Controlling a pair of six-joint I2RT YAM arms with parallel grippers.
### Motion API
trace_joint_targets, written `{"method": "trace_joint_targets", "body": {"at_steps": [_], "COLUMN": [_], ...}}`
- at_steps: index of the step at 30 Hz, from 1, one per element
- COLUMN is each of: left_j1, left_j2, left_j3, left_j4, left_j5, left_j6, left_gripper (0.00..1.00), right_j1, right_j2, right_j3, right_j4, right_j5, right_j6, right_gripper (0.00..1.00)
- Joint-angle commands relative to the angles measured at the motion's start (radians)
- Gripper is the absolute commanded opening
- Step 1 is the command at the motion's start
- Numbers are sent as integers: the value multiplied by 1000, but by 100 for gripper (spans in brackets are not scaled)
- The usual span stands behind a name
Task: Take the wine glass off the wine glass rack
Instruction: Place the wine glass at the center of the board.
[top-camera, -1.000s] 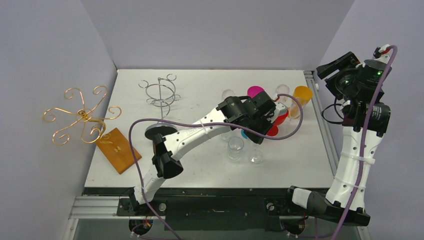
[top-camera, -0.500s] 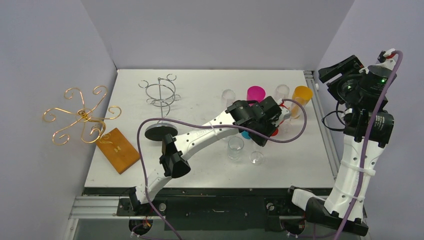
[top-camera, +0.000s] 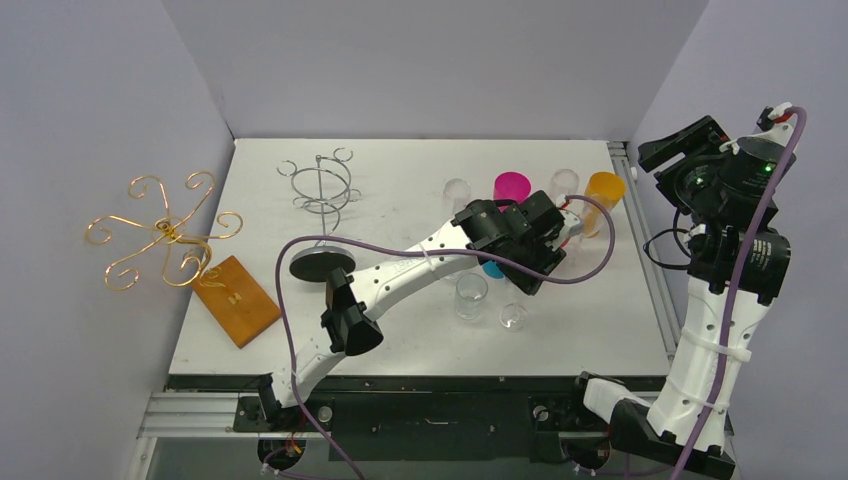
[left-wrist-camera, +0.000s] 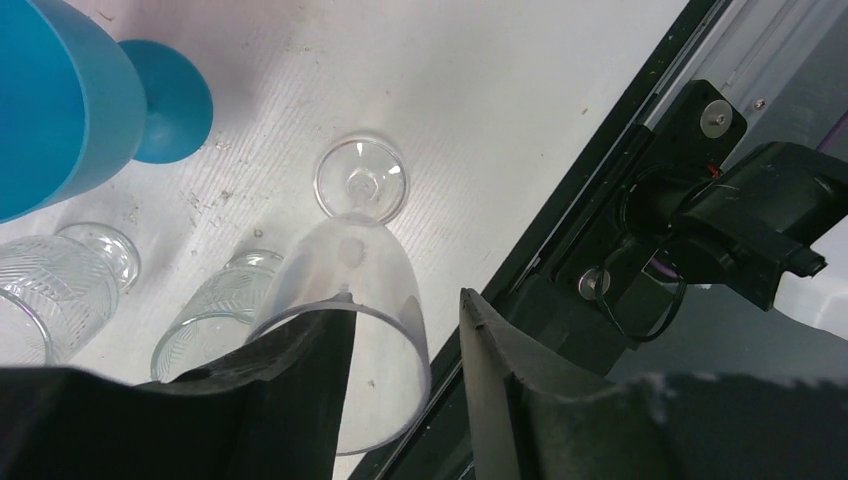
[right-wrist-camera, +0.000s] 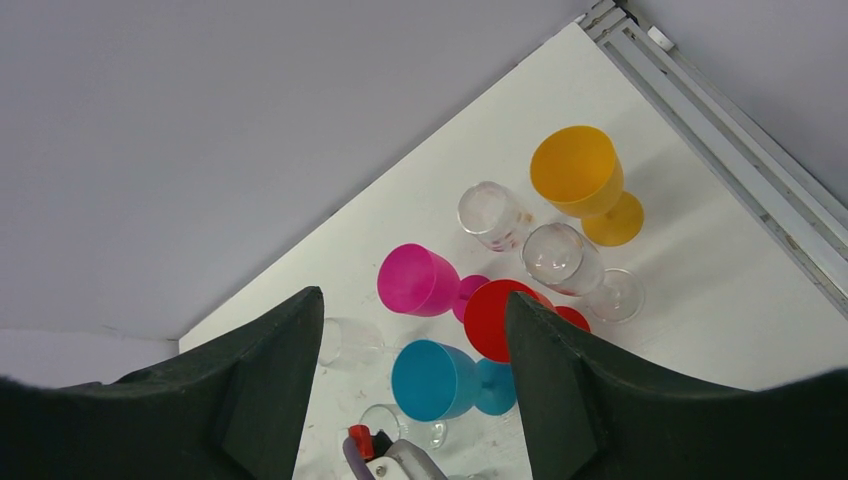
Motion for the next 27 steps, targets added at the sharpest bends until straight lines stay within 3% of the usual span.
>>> {"method": "trace_joint_targets", "body": {"at_steps": [1,10,27], "left_j1": [-3,-3,-11], "left_j2": [-8,-42,-102], "left_j3": [51,44,0], "left_j4": [52,98,157], "left_j5": [-2,29,104], "left_j6": [6,-1,-32], "left_gripper": [42,58,59], "right_j1": [-7,-7,-9], "right_j2": [-23,-34,-58], "right_j3": [35,42,44], "right_j4": [9,3,-2], "right_j5": [4,5,-3], "right_j6": [-10,-16,-16], "right_gripper": [62,63,63]}}
